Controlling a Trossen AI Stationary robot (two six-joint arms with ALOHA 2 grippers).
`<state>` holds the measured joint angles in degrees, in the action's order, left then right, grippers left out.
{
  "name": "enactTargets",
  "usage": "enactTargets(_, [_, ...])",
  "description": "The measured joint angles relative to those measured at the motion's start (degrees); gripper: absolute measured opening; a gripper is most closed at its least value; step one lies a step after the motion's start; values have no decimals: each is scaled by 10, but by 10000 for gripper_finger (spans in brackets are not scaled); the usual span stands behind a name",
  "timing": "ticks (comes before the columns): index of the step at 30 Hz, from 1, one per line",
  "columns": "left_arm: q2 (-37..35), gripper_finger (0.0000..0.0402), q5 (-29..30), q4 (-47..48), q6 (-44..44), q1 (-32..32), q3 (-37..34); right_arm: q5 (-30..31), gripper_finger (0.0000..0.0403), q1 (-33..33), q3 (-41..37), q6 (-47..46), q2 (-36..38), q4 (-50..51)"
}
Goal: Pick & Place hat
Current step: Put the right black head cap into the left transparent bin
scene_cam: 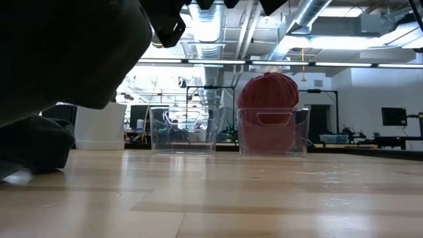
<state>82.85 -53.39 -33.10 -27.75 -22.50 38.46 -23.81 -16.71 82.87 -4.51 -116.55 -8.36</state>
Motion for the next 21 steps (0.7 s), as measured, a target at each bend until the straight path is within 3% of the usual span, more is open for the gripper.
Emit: enactTargets(21, [0,10,-9,-31,-33,-16,0,-2,249,-9,0,-16,0,16])
